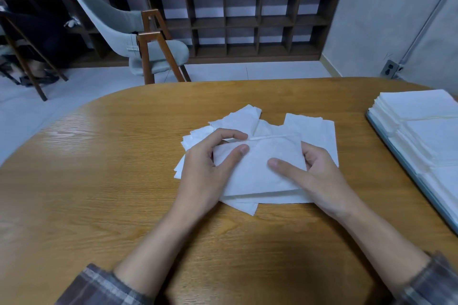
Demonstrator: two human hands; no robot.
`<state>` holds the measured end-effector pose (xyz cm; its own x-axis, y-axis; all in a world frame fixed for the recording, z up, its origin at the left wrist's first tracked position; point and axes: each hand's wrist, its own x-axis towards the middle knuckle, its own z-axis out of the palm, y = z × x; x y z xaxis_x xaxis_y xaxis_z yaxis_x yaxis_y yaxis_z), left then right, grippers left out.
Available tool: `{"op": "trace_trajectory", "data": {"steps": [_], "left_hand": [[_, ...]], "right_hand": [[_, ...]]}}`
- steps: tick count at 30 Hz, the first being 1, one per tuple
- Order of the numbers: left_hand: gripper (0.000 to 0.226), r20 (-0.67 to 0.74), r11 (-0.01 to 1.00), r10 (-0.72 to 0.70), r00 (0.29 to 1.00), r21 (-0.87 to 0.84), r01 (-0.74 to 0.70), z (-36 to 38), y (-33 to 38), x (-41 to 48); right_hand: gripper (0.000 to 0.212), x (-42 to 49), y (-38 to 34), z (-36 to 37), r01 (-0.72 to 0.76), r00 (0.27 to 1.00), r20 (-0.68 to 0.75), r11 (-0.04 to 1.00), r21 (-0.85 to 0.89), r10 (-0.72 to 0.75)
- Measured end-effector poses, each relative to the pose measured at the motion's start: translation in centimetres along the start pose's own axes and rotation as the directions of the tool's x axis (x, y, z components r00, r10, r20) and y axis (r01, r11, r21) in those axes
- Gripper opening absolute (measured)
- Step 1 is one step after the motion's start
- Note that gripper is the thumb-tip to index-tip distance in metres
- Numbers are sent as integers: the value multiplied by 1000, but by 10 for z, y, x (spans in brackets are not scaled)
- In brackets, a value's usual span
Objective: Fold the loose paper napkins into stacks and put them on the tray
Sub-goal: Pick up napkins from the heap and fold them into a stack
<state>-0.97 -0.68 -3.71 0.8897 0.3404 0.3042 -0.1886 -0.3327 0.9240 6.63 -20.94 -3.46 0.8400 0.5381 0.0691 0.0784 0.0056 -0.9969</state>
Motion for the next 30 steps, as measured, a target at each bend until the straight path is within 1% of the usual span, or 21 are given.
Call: {"op": "trace_trajectory", "data": {"steps": [2, 4, 7, 10, 13, 15, 19, 22, 24, 26, 28, 30], "left_hand": [[10, 4, 1000, -3, 1000, -8, 3, 0, 0, 0], [11, 1, 1000, -5, 1000, -6, 5, 1, 0, -1], [13, -24, 1000, -11, 1000, 27, 12, 2, 1, -1], [21, -50, 993, 44, 998, 109, -39, 2, 2, 0], [27, -37, 990, 85, 996, 118, -80, 1, 1, 1], [28, -29, 992, 84, 996, 92, -81, 1, -1, 2], [30, 57, 995, -45, 997, -81, 50, -1, 2, 3], [32, 101, 981, -88, 991, -165, 104, -3, 8, 4], [32, 85, 979, -101, 991, -170, 115, -3, 9, 4], [30, 33, 987, -94, 995, -130, 97, -2, 8, 4], [30, -9, 996, -62, 998, -70, 62, -1, 5, 3], [35, -44, 1000, 1, 999, 8, 0, 1, 3, 1]], "right_hand": [[25, 1, 0, 1, 2, 1000, -6, 1000, -15, -3], [27, 1, -1, 2, 17, 1000, -7, 1000, -26, -17], [44, 1, -2, 2, 70, 998, 5, 996, -55, -69], [66, 2, -5, -2, 95, 995, -15, 995, -27, -95], [74, 2, -5, -4, 83, 997, -2, 997, 11, -83], [72, 2, -4, -3, 84, 996, 8, 996, 35, -84], [68, 2, -3, -5, 82, 995, 48, 987, 141, -90], [61, 2, -2, -5, 88, 995, 41, 985, 146, -95], [51, 1, -3, -5, 103, 994, 12, 989, 103, -105], [38, 2, -3, -7, 122, 992, 27, 992, 11, -123], [26, 2, -2, -8, 144, 988, 72, 983, -113, -136], [22, 3, 0, -10, 129, 992, 41, 977, -171, -123]]}}
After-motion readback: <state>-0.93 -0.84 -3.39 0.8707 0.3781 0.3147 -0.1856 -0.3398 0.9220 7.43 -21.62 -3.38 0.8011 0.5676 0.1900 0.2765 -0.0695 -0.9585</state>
